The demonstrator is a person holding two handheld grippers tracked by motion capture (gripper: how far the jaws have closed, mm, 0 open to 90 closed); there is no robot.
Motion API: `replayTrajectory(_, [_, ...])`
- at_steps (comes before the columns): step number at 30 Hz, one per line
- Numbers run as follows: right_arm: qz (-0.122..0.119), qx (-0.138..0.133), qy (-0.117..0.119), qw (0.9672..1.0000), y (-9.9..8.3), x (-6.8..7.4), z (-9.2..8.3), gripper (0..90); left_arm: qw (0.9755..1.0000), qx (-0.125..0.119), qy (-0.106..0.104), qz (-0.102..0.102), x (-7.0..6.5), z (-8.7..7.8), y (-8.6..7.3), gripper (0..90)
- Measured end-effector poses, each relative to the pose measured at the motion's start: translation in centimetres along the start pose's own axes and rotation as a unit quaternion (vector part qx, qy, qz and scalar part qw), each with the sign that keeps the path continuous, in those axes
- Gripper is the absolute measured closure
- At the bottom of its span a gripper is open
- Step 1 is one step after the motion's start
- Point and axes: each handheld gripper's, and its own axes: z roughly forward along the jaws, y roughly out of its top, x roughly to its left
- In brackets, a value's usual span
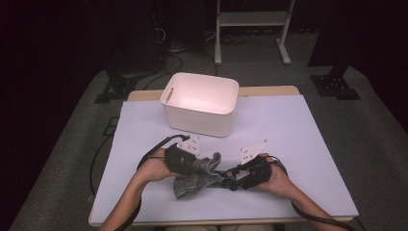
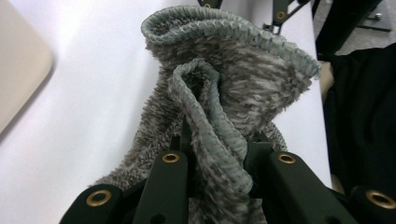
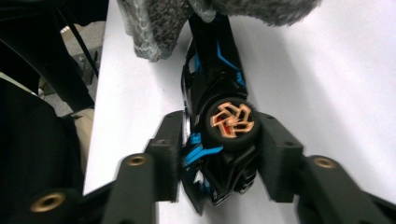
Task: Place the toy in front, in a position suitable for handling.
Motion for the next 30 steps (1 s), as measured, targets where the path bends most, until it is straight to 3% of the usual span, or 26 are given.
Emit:
replayTrajectory(4, [-0.022, 0.006, -0.021, 0.9995, 0.2, 0.5, 0.0, 57.2, 0.9997, 0.006, -0.019, 0.011, -0.5, 1.1, 0.9, 75.6])
replayTrajectory(6, [-0.019, 0.004, -0.022, 0.9996, 0.2, 0.5, 0.0, 57.3, 0.9995, 0.004, -0.026, 0.019, -0.7, 1.7, 1.6, 75.6])
replayTrajectory(9, [-0.013, 0.001, -0.023, 0.9997, 0.1, 0.5, 0.0, 57.5, 0.9985, 0.021, -0.037, 0.034, -0.9, 3.5, 3.0, 75.4])
replayTrajectory(18, [-0.013, -0.009, -0.026, 0.9995, -0.1, 0.6, 0.1, 57.5, 0.9972, 0.013, -0.063, 0.038, -0.4, 5.6, 5.6, 75.1])
replayTrajectory(22, [-0.007, -0.013, -0.025, 0.9996, -0.2, 0.6, 0.1, 57.5, 0.9970, 0.010, -0.072, 0.028, 0.0, 5.7, 5.5, 75.1])
replayTrajectory(30, [-0.008, -0.012, -0.025, 0.9996, -0.1, 0.6, 0.1, 57.8, 0.9983, 0.024, -0.045, 0.030, -0.6, 4.2, 3.9, 74.9])
